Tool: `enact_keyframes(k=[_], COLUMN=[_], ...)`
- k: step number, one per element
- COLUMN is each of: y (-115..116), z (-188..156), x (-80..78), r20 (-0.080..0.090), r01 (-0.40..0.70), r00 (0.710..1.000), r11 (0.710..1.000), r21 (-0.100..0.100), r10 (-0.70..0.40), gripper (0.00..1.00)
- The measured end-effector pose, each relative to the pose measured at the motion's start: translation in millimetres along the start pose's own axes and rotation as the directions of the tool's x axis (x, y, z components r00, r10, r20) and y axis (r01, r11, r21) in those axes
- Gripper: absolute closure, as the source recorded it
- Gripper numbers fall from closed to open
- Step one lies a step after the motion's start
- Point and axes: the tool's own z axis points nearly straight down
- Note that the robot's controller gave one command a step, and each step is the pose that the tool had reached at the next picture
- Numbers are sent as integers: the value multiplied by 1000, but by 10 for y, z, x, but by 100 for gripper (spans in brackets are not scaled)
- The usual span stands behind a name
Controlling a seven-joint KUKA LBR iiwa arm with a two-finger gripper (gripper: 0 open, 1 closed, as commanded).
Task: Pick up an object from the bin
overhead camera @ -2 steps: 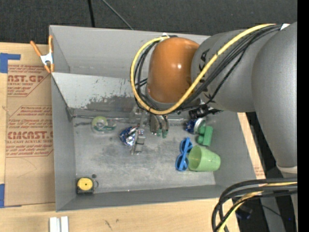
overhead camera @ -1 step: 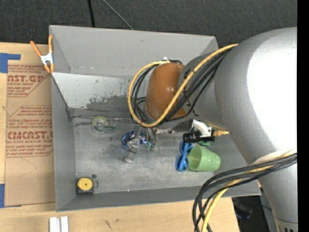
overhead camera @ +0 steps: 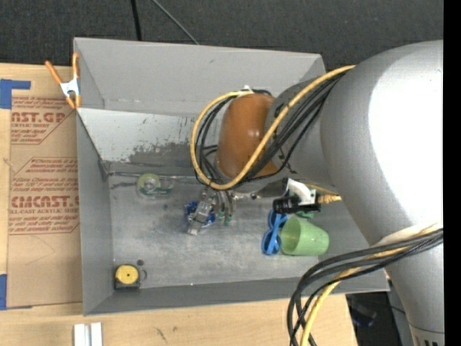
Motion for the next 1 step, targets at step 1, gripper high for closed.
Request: enact_keyframes(k=[1], y=[-37], z=[-1271], x=[-257], r20=[3], r01=[40], r00=[999], r11=[999], r21=[0], r10=[-40], gripper=[100])
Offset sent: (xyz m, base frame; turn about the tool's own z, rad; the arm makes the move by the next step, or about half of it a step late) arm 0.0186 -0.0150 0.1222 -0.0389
